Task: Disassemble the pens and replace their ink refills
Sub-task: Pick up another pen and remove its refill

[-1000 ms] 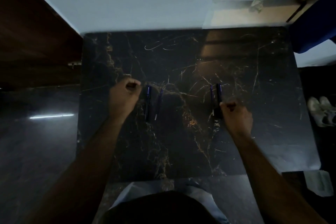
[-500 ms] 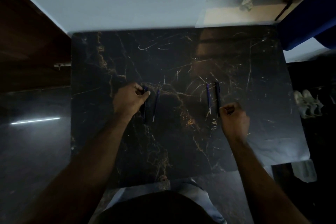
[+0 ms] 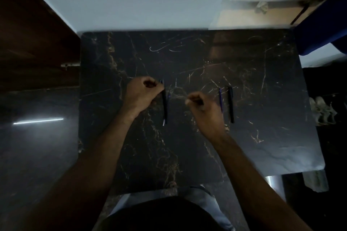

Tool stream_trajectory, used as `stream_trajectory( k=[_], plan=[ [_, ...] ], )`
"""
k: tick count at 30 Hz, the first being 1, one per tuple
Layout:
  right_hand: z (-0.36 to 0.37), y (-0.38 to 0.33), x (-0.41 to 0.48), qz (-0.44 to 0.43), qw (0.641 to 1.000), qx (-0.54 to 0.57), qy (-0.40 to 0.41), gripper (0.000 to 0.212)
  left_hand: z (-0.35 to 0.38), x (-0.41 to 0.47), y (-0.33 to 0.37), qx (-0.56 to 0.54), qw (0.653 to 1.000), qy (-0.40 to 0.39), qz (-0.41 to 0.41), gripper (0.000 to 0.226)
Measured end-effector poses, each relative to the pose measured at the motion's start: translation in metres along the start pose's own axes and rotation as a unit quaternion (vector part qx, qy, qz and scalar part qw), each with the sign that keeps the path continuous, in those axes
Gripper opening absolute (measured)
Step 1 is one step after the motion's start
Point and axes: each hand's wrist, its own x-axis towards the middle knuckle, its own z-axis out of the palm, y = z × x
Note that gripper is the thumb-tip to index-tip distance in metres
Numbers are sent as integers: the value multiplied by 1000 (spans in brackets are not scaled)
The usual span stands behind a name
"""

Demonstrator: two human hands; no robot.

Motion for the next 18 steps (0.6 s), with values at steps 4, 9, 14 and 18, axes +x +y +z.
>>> stream_trajectory(
  k=[4, 9, 14, 18],
  plan=[
    [10, -43, 8, -26, 993, 93, -71, 25, 2, -15, 35, -136, 985, -74, 76, 22],
    [-12, -64, 11, -73, 990, 101, -61, 21, -3, -22, 57, -204, 962, -112, 146, 13],
    [-42, -68, 5, -175, 981, 6, -87, 28, -6, -28, 62, -203, 950, -154, 182, 7],
    [-42, -59, 4, -174, 984, -23, -33, 31, 2, -34, 60, -196, 954, -133, 186, 9]
  ],
)
